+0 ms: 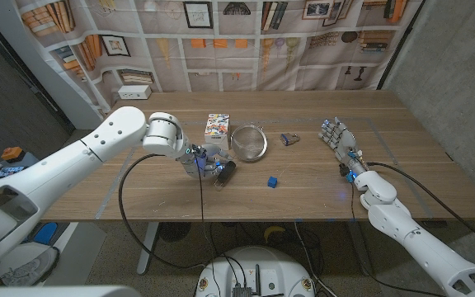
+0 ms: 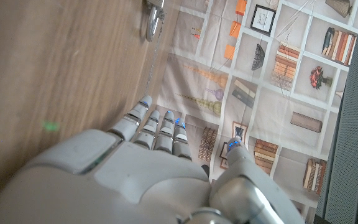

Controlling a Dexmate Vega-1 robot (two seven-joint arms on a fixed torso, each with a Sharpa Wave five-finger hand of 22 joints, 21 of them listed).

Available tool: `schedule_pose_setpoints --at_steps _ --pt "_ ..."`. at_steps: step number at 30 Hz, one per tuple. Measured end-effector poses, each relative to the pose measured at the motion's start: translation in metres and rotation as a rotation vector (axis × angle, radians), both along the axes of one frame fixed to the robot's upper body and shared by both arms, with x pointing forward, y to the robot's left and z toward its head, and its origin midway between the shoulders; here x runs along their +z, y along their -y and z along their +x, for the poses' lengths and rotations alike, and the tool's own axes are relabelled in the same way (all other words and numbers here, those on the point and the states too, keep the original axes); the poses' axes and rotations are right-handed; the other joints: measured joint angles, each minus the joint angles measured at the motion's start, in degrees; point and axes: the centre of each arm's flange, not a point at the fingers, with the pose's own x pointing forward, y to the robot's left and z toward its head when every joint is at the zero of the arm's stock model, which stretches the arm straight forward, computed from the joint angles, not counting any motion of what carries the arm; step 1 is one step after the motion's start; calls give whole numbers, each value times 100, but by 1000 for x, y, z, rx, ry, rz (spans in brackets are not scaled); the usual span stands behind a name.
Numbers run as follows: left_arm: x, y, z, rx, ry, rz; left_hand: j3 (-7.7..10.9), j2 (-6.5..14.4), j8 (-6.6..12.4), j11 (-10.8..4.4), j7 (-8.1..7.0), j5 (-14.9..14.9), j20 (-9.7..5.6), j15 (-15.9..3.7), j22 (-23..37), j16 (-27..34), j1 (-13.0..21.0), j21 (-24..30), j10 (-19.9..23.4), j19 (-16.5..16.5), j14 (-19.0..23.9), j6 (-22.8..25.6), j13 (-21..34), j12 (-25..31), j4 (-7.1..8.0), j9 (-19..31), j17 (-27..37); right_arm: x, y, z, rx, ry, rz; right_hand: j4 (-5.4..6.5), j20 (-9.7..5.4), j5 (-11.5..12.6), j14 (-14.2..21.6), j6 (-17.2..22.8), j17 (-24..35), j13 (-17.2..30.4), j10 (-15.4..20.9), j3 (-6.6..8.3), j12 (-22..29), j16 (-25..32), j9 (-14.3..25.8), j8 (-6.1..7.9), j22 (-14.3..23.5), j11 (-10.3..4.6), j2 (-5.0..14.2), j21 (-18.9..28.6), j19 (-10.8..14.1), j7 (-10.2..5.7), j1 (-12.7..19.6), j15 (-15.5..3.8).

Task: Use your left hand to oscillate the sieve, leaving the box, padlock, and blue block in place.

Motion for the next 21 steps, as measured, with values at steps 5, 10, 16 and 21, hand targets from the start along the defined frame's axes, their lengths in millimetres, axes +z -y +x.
schedule_pose_setpoints --at_steps 5,10,16,21 --pt "2 -1 -1 -4 16 25 -40 -38 0 43 31 0 0 0 0 -34 -38 -65 -228 0 0 -194 -1 0 7 -21 -43 0 -1 2 1 -2 0 0 0 0 0 0 0 0 0 0 0 0 0 0 0 0 0 0 0 0 0 0" --pt "5 -1 -3 -7 36 49 -62 -67 0 91 29 -5 0 0 1 -39 -68 -96 -374 0 0 -343 -26 0 29 -25 -53 0 -1 4 3 -4 0 0 0 0 0 0 0 0 0 0 0 0 0 0 0 0 0 0 0 0 0 0" --pt "8 -2 -5 -6 67 83 -87 -67 0 120 34 -21 0 0 0 -85 -68 -187 -629 0 -60 -545 -26 0 8 -52 -106 1 -2 7 6 -7 -1 0 0 0 0 0 -1 0 0 0 0 32 0 0 0 0 0 0 0 0 0 0" --pt "10 -3 -8 0 87 103 -110 -92 0 131 61 -21 0 -1 1 -117 -105 -257 -802 0 -61 -696 -26 0 30 -51 -133 2 -3 9 9 -8 -2 -17 0 0 0 0 -1 0 0 17 0 49 0 0 0 0 0 0 0 0 0 0"
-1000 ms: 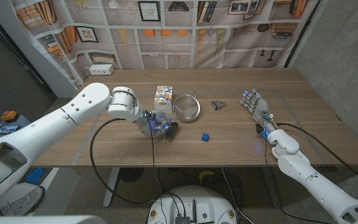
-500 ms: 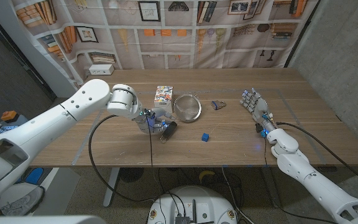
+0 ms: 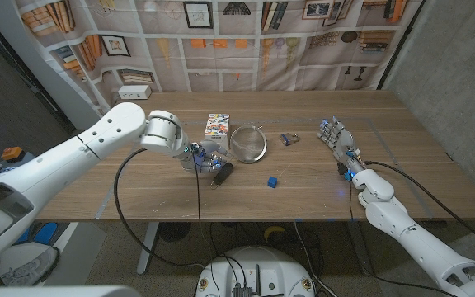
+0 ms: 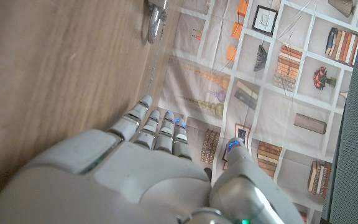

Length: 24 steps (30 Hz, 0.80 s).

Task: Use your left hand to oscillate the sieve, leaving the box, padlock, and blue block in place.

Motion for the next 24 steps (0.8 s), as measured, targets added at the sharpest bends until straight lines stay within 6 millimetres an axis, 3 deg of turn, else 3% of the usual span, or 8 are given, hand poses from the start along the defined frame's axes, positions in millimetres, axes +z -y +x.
schedule_pose_setpoints --at_steps 14,20,24 --pt "0 -7 -5 42 41 45 -23 11 0 40 11 0 0 21 0 -66 -116 -133 -326 -43 -103 -256 1 0 24 1 -19 2 -1 4 6 -1 -6 -15 0 0 0 0 -1 9 0 15 0 0 0 0 0 0 38 0 0 0 -38 0" --pt "4 -10 -7 56 79 74 -84 12 0 51 0 -23 25 12 -6 -127 -320 -222 -398 -68 -156 -307 1 0 85 1 -26 3 0 5 8 -1 -8 -15 0 0 0 0 -1 13 0 15 0 0 0 0 0 0 38 0 0 0 -38 0" --pt "7 -12 -9 62 118 97 -134 33 0 20 -29 -23 63 2 -43 -280 -594 -425 -518 -254 -354 -379 1 0 137 1 -95 4 0 6 9 -1 -9 -15 0 0 0 0 -1 13 0 15 0 0 0 0 0 0 38 0 0 0 -38 0"
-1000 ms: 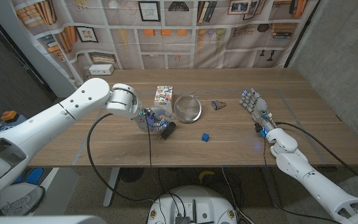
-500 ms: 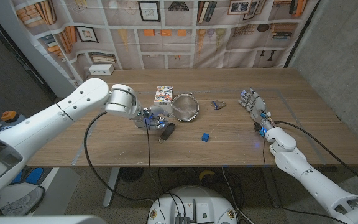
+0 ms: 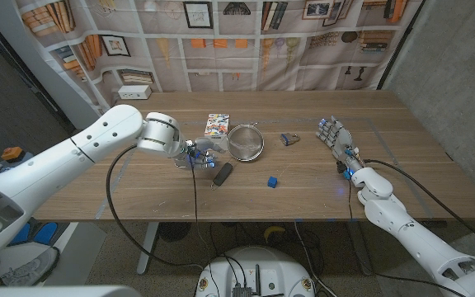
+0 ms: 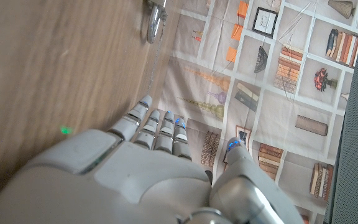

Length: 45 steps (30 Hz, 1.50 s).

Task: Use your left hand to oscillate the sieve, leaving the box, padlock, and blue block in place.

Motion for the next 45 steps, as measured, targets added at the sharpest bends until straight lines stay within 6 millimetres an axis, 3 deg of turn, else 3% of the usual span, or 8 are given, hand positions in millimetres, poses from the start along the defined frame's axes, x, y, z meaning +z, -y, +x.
schedule_pose_setpoints --at_steps 10,14,20,30,34,45 --pt "3 -3 -6 34 89 38 1 -38 49 -10 -11 0 204 4 -14 -402 -260 -607 -64 -615 -492 -29 0 28 1 0 -198 2 0 2 2 1 -2 0 0 0 32 0 29 0 0 0 0 0 0 0 0 0 -1 0 0 0 -1 32" --pt "4 -6 -6 57 112 51 45 37 49 -31 -11 0 276 0 4 -676 -335 -781 -84 -928 -862 -29 0 28 -44 0 -317 2 0 2 2 2 -2 0 0 0 32 0 29 -1 0 0 0 0 0 0 0 0 -57 0 0 0 -57 32" --pt "7 -9 -9 82 165 71 108 223 51 -33 -66 0 353 208 4 -1079 -438 -982 44 -1212 -1310 41 1 95 -24 1 -479 4 0 2 2 4 -3 0 0 0 32 0 29 -1 0 0 0 0 0 0 0 0 -76 0 0 0 -76 32" --pt "2 -14 -16 93 245 76 161 372 112 -72 0 0 377 284 4 -1265 -484 -1062 205 -1253 -1386 168 1 133 -18 1 -541 6 -4 2 6 10 -10 0 0 0 32 0 28 -1 0 0 0 0 0 0 0 0 -76 0 0 0 -76 32" --pt "2 -15 -18 98 266 62 242 538 112 -41 21 0 411 314 4 -1457 -561 -1181 236 -1436 -1560 189 11 133 -17 1 -567 9 -5 0 8 17 -13 0 0 0 31 0 28 -1 0 0 0 0 0 0 0 0 -76 0 0 0 -75 32" --pt "-16 -36 -24 118 333 13 304 741 66 -9 -2 1 450 445 3 -1865 -703 -1384 203 -1741 -1859 166 15 87 32 1 -620 11 -8 -2 -5 19 -15 0 0 0 31 0 28 -8 0 0 0 0 0 0 0 0 -76 0 0 0 -75 32"
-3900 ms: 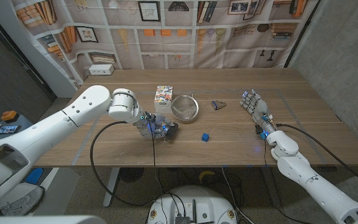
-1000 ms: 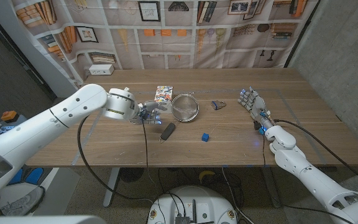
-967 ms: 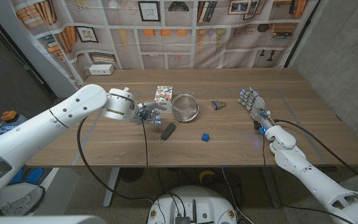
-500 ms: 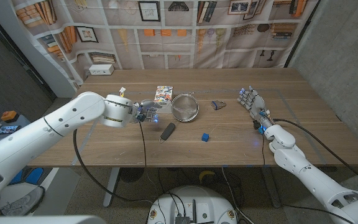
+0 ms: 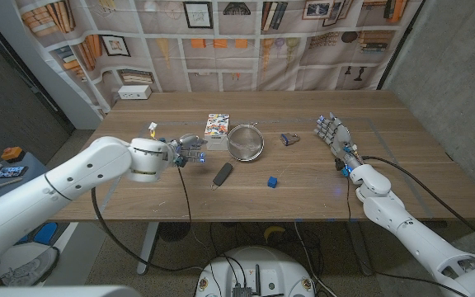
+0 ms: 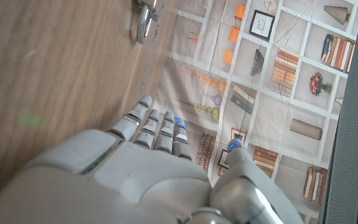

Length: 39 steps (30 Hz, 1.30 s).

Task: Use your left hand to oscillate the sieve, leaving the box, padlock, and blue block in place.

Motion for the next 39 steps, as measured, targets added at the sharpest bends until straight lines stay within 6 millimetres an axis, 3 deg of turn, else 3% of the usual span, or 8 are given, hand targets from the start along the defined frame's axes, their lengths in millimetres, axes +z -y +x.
schedule_pose_setpoints --at_steps 13,31,39 --pt "-5 -21 -3 -19 131 -31 173 143 0 71 19 0 40 242 -7 -1088 -419 -355 -156 -530 -837 -125 -7 1 -50 0 -27 3 -5 -6 -18 15 1 0 0 0 -20 0 -12 -7 0 0 0 0 0 0 0 0 0 0 0 0 0 -20" --pt "-4 -40 -6 -13 285 -13 440 89 0 80 -10 3 332 490 -16 -2443 -798 -820 -247 -1082 -2021 -154 -16 24 -175 0 -11 8 -13 -11 -41 23 -1 18 0 0 21 1 -14 -7 0 17 0 0 0 0 0 0 0 0 0 1 0 -21" --pt "-5 -45 -4 -18 336 -29 542 65 0 105 -15 4 284 551 -16 -3036 -900 -1107 -414 -1429 -2615 -189 -15 24 -184 0 -20 8 -15 -13 -49 25 -6 33 0 0 21 21 -42 -7 0 32 0 0 0 0 0 0 0 0 0 21 0 -21"
